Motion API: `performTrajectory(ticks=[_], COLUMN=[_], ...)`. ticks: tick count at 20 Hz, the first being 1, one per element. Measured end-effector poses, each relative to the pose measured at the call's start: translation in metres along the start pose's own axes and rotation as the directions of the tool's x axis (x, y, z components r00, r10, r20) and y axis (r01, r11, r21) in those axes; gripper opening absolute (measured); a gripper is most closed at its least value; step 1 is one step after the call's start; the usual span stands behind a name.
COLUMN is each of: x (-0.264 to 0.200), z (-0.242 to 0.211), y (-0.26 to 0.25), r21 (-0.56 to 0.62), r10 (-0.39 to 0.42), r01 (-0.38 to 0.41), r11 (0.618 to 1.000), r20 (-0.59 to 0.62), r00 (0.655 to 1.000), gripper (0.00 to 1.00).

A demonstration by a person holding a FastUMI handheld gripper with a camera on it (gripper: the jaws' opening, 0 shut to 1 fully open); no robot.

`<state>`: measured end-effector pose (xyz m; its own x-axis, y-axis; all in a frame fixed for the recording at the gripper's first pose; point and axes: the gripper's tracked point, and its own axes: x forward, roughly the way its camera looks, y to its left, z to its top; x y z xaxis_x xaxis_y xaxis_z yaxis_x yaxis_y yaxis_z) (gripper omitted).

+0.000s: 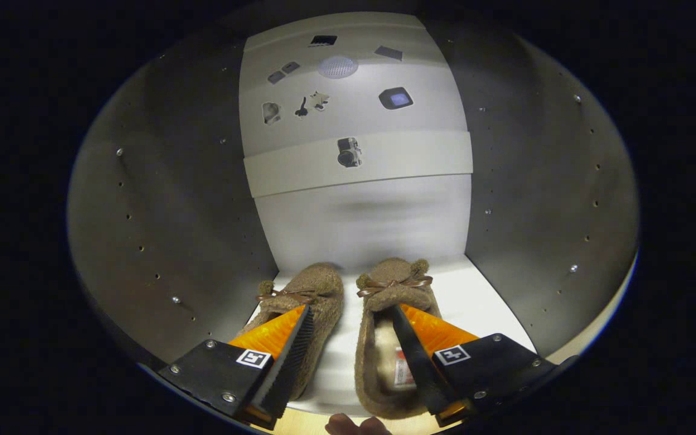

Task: Open the shoe cabinet door, grab the shoes and put them into the shoe cabinet, then close the shoe cabinet door.

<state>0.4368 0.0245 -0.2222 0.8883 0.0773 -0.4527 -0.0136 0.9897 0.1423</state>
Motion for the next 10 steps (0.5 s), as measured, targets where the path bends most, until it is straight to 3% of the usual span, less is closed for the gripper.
performTrajectory(ticks=[10], x=[-0.095], z=[0.006], y=[0.031], r21=[-0.048], r10=[-0.036], r01=[0.04], r11=[0.998], r20=[0.072], r00=[0.997], gripper=[0.84])
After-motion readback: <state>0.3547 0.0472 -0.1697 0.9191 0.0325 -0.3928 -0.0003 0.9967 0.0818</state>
